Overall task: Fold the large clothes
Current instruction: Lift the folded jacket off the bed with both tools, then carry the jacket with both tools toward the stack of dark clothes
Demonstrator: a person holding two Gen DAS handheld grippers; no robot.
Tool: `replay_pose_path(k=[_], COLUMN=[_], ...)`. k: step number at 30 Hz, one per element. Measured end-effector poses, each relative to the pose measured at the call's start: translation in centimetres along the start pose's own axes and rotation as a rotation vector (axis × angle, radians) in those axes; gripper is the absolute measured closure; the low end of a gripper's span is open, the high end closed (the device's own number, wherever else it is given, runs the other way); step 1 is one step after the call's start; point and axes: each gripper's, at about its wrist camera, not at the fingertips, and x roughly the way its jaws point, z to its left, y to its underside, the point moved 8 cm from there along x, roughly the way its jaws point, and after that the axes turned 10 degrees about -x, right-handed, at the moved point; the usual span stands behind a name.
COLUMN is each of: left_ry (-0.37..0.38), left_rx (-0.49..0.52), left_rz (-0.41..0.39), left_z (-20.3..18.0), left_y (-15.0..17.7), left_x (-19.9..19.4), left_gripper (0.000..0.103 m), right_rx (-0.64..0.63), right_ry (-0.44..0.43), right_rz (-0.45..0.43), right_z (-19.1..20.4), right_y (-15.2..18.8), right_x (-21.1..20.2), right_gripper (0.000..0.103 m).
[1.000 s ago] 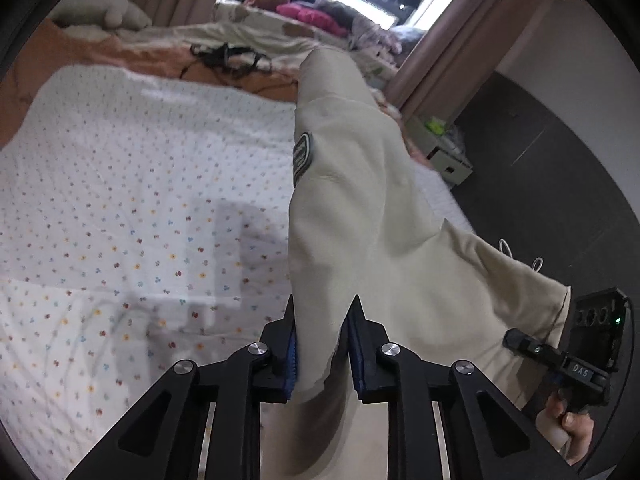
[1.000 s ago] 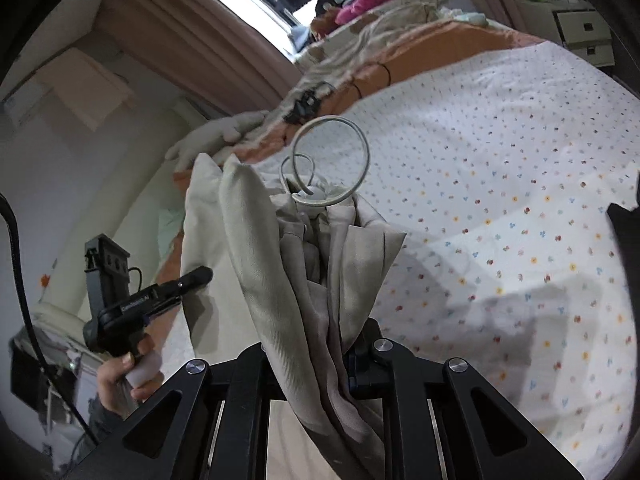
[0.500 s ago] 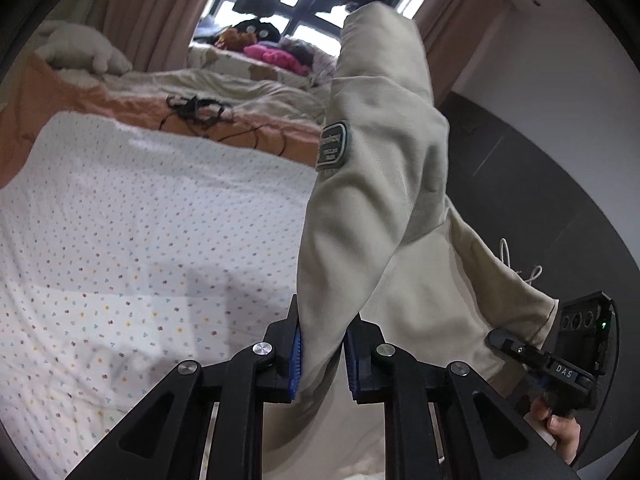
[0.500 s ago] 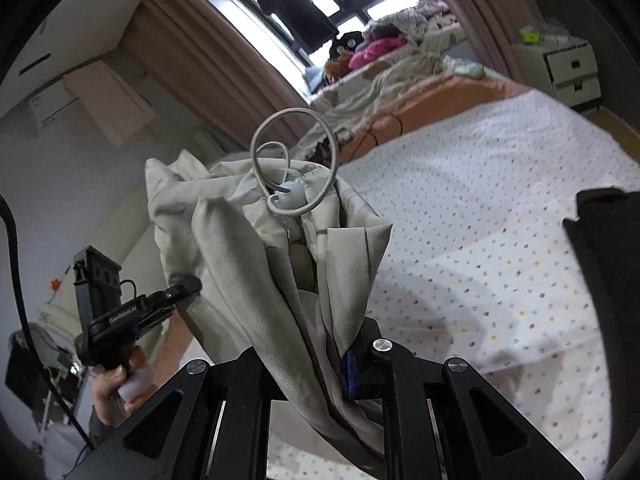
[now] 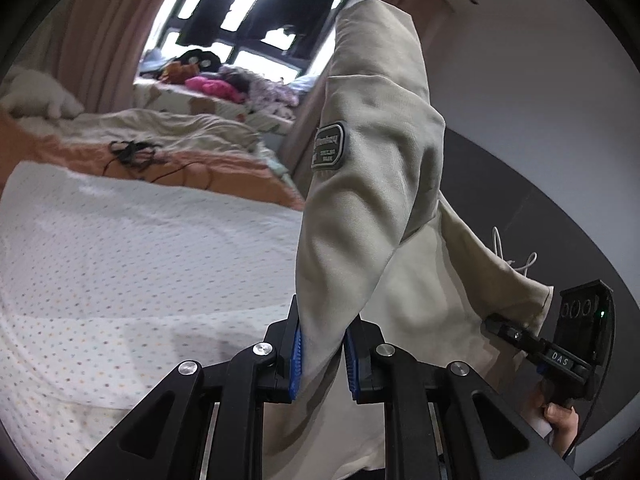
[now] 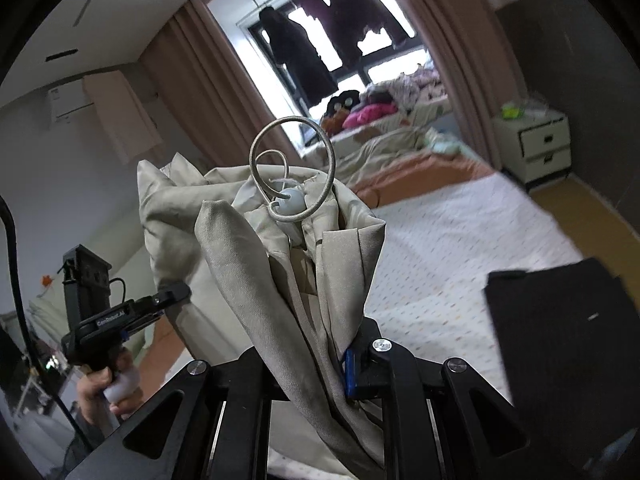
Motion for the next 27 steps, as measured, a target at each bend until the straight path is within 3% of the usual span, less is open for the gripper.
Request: replay_pose_path(k=[10, 19, 27], left_ry=[0.074, 0.132, 0.189], left_rx=[0.075, 0.124, 0.138], left_rz=[0.026, 0.08, 0.15], left_z=[-10.9, -19.1, -22.9], left_y=[2.5, 6.3, 8.7], left_x=[1.6, 3.7, 6.8], left_gripper=[0.085, 0.085, 0.085], right_rx=[-0.044, -0.049, -0.021], right_ry=[0.116, 0.233, 0.348], right_rz=[-0.079, -0.119, -0.124], right_z=[-4.5, -9.4, -14.2], right_y=[-2.3, -1.9, -2.0], right_x=[-9.8, -17.2, -20.5], right_gripper=[0.09, 0.09, 0.09])
